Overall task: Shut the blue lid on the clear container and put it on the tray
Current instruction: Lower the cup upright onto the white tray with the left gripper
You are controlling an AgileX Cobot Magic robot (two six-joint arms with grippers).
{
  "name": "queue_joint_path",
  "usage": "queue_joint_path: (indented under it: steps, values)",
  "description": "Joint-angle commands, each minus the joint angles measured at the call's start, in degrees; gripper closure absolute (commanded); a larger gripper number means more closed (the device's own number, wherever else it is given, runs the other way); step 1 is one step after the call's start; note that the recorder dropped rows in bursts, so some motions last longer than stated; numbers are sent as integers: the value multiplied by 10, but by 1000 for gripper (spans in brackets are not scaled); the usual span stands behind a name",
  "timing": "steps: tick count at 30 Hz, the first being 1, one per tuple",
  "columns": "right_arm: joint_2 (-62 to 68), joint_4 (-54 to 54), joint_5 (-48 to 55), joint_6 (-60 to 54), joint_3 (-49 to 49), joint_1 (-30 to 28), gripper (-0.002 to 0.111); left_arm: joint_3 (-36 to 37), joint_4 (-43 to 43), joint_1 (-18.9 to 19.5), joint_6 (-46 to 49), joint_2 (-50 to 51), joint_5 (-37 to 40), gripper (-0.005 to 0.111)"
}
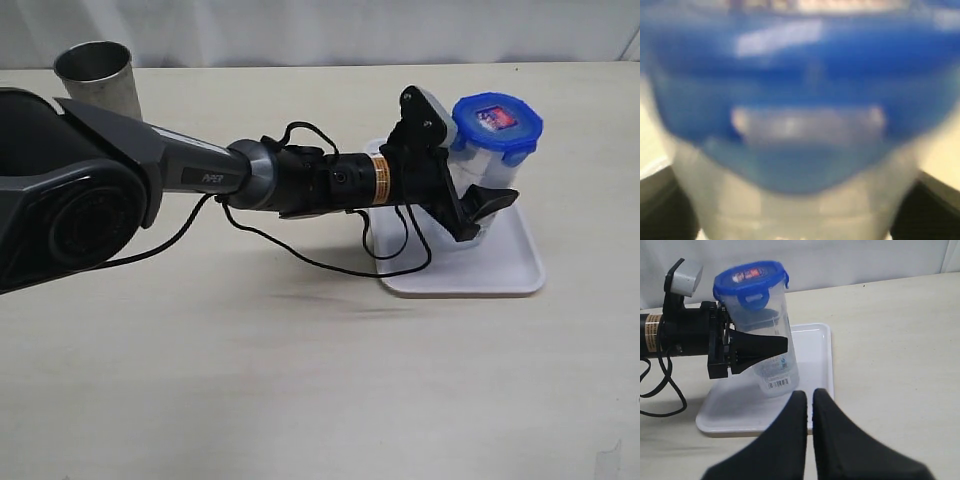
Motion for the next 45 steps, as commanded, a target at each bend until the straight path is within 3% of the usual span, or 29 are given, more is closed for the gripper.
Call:
queue_joint_path:
  steps: [1,7,13,25,36,45]
  values:
    - [-3,0,-1,-1,2,-4,104,-6,-12,1,-1,-5,15,21]
    - [-3,0,-1,-1,2,-4,104,-6,-5,1,-5,-5,17,22]
    - [-3,0,-1,-1,2,-4,104,-6,77,3,-50,-6,22,22]
    - [-3,0,-1,-1,2,-4,104,-5,98,22,-91,-6,25,22]
    - [-3,0,-1,-1,2,-4,104,-5,208,36,-157,-18,34,22]
    - [-3,0,-1,-1,2,-4,104,-5,348,58,-257,-35,32,22]
